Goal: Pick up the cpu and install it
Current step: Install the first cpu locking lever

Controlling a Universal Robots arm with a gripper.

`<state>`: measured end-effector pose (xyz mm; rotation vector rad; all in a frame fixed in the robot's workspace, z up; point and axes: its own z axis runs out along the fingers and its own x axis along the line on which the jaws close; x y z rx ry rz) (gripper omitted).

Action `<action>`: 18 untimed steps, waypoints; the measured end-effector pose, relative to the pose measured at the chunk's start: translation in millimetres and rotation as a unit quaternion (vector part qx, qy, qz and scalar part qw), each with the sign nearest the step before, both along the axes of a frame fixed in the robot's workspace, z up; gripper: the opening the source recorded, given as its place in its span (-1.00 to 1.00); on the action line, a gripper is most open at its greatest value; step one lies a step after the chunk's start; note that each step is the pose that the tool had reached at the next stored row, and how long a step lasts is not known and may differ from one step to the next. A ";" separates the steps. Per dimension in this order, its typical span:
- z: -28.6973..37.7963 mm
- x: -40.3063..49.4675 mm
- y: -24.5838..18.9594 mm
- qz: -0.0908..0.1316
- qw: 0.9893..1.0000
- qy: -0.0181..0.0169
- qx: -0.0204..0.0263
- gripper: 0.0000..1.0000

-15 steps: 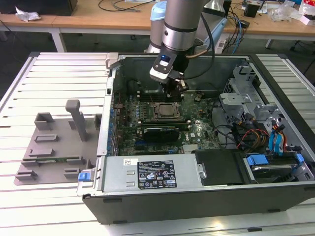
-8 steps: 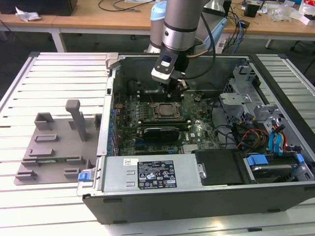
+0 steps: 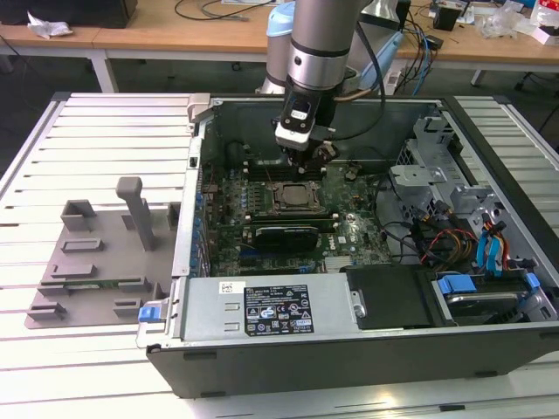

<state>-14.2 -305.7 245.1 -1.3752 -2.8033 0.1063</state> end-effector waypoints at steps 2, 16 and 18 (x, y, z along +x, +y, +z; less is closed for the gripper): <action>0.0 0.0 0.0 0.007 1.000 0.000 0.000 -0.79; 0.0 0.0 0.0 0.066 0.998 0.000 0.000 -0.79; 0.0 0.0 0.0 0.071 0.998 0.000 0.000 -0.79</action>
